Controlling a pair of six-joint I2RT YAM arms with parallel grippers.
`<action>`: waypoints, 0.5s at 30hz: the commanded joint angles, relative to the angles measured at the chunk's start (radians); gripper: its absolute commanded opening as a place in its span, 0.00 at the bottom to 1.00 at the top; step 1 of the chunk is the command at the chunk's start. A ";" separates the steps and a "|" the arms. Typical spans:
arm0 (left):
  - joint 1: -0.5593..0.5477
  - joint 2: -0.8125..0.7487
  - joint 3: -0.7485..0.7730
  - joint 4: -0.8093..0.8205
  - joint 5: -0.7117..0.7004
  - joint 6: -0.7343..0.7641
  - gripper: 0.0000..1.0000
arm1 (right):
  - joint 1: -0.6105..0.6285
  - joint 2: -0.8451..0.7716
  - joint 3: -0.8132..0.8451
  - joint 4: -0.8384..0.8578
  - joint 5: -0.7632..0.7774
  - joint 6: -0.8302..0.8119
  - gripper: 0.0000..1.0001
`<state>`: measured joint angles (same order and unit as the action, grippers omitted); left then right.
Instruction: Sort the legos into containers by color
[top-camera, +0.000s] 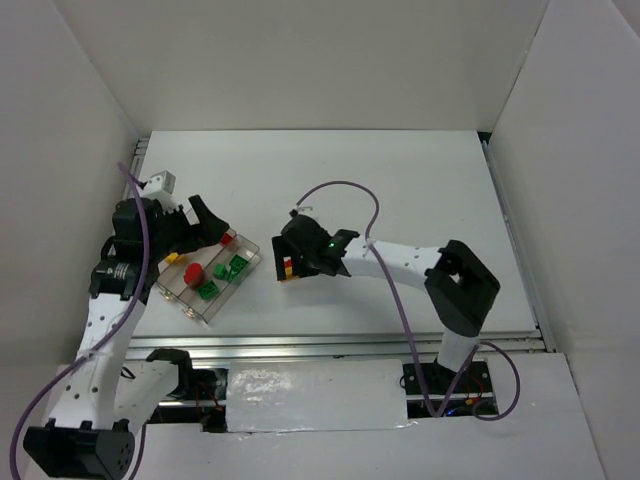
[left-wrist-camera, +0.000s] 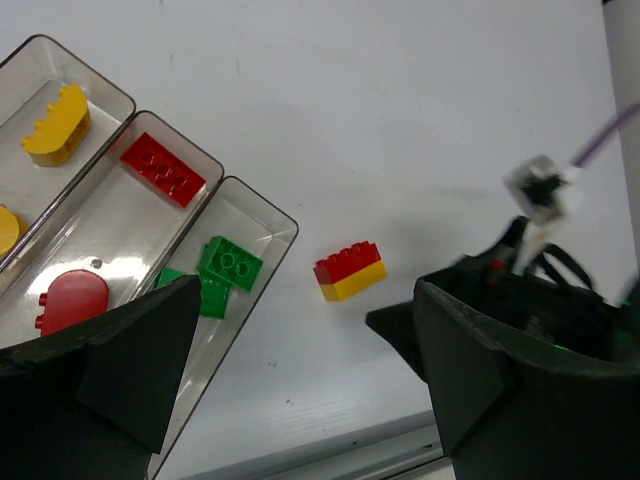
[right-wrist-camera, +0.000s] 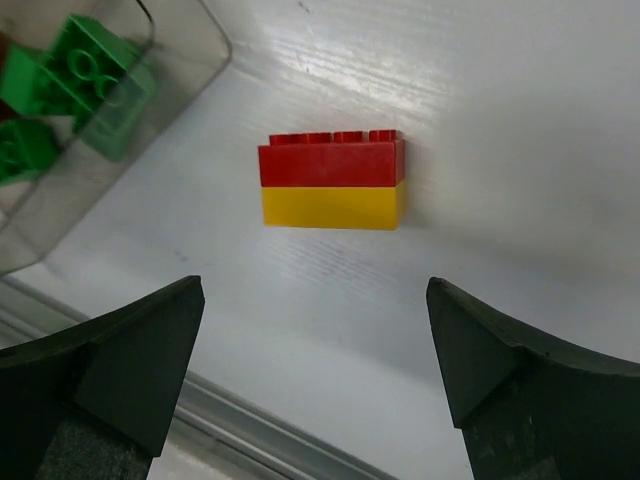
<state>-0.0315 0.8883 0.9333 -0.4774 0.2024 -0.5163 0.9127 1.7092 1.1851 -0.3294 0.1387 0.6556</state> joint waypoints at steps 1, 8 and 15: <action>-0.002 -0.081 0.004 -0.043 0.113 0.143 1.00 | 0.031 0.099 0.102 -0.141 0.124 -0.071 1.00; -0.007 -0.091 -0.085 0.011 0.176 0.136 0.99 | 0.035 0.185 0.195 -0.157 0.153 -0.112 1.00; -0.004 -0.094 -0.131 0.037 0.180 0.141 1.00 | 0.044 0.214 0.231 -0.126 0.101 -0.155 1.00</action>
<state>-0.0345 0.8120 0.7910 -0.4953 0.3489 -0.3965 0.9478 1.9114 1.3727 -0.4637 0.2413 0.5297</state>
